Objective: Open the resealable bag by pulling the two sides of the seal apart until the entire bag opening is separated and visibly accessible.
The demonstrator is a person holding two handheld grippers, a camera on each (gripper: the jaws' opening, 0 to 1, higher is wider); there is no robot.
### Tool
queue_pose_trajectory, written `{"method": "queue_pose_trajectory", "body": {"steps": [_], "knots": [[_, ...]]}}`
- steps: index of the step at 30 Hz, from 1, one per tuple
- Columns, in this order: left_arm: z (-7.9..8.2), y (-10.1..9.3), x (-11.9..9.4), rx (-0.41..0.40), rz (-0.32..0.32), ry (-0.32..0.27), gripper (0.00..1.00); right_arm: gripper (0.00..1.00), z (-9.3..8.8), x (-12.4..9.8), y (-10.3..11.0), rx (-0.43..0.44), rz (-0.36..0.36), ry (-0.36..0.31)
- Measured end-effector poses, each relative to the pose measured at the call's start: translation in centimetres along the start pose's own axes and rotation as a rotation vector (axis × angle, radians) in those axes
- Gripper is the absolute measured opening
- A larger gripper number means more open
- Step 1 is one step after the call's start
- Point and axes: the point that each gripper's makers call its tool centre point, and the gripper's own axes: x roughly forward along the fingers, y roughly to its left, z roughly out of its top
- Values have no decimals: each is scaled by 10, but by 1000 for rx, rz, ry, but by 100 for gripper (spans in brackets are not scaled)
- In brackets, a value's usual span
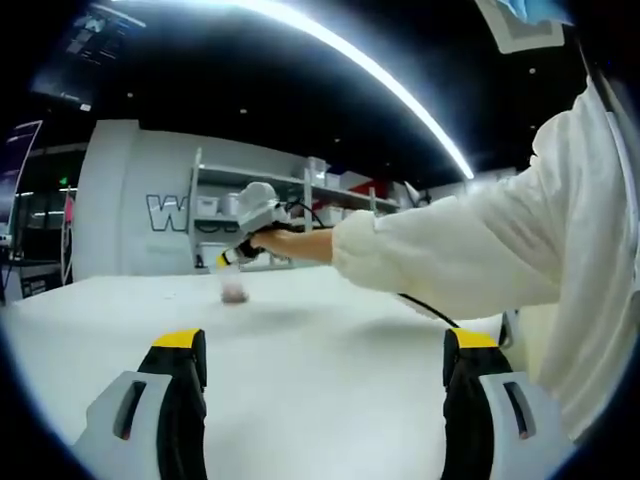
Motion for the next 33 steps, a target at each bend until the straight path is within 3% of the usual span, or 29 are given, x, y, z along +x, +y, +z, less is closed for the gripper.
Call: {"method": "queue_pose_trajectory", "body": {"steps": [8,11,16,21,26,33], "knots": [[1,0,-3,-5,7,-10,98,2,-20,-1,20,-4,64,54],[0,0,-3,5,7,-8,98,3,-23,-5,32,46,110,56],[1,1,-4,3,8,-12,98,5,-20,-12,40,94,154,39],[1,4,-4,2,15,-14,98,10,-3,-23,40,176,187,-22],[0,4,-4,7,13,-10,99,11,5,-29,30,181,158,-65],[0,5,-5,-4,12,-15,99,13,-1,-31,26,190,134,-88]]}}
